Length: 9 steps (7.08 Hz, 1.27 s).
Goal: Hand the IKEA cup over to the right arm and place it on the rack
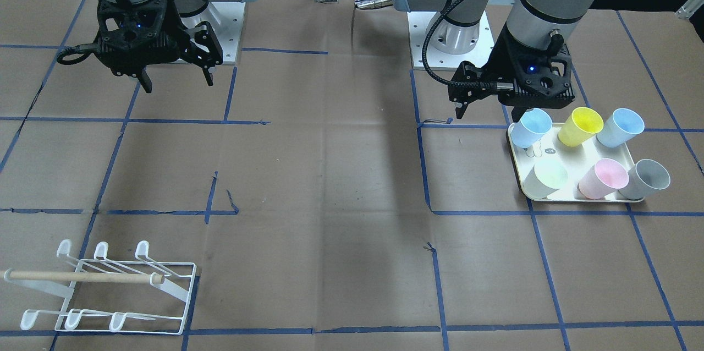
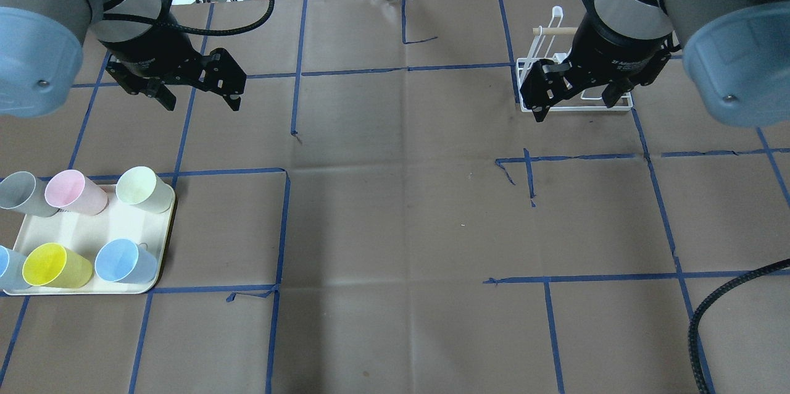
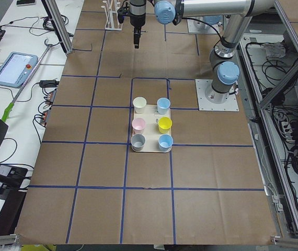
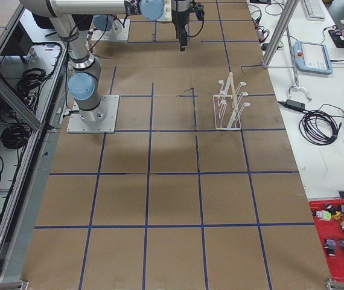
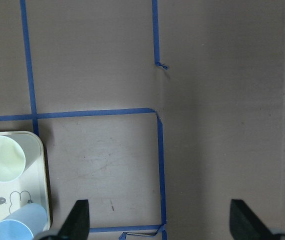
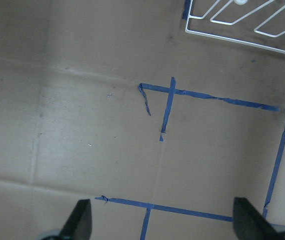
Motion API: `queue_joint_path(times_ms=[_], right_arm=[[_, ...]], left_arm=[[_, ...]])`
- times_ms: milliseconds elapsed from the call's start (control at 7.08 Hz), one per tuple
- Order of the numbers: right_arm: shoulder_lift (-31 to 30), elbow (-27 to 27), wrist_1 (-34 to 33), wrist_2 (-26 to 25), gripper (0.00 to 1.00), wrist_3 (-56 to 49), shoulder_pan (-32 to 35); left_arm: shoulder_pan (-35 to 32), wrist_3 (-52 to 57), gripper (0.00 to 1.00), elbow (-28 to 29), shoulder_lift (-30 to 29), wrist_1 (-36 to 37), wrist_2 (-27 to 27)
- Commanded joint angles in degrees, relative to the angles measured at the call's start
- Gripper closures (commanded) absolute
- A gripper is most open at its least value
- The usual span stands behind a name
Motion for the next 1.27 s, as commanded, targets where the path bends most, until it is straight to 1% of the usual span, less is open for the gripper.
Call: queue_joint_path(times_ms=[0, 283, 424, 565, 707, 989, 1131], right_arm=[[0.0, 0.0, 0.0, 0.0, 0.0, 0.0, 0.0], [0.0, 0.09, 0.0, 0.0, 0.0, 0.0, 0.0], [0.0, 0.09, 0.0, 0.0, 0.0, 0.0, 0.0], [0.0, 0.09, 0.0, 0.0, 0.0, 0.0, 0.0], [0.09, 0.09, 0.0, 0.09, 0.0, 0.0, 0.0], [0.35, 0.09, -0.09, 0.09, 0.0, -0.09, 0.0], [0.35, 0.09, -0.09, 0.09, 0.0, 0.0, 0.0]], left_arm=[[2.14, 3.92, 0.0, -1.19, 0.25, 0.68, 0.25], [13.7, 11.56, 0.0, -1.9, -0.01, 0.59, -0.01], [18.63, 18.29, 0.0, -3.56, 0.08, 0.76, -0.1], [21.11, 20.1, 0.0, -5.05, 0.78, 1.55, -0.19], [22.01, 20.9, 0.0, -5.59, 0.43, 2.77, -0.1], [22.11, 21.96, 0.0, -7.51, 0.17, 3.84, -0.45], [22.19, 21.87, 0.01, -10.58, -1.66, 9.15, -0.54]])
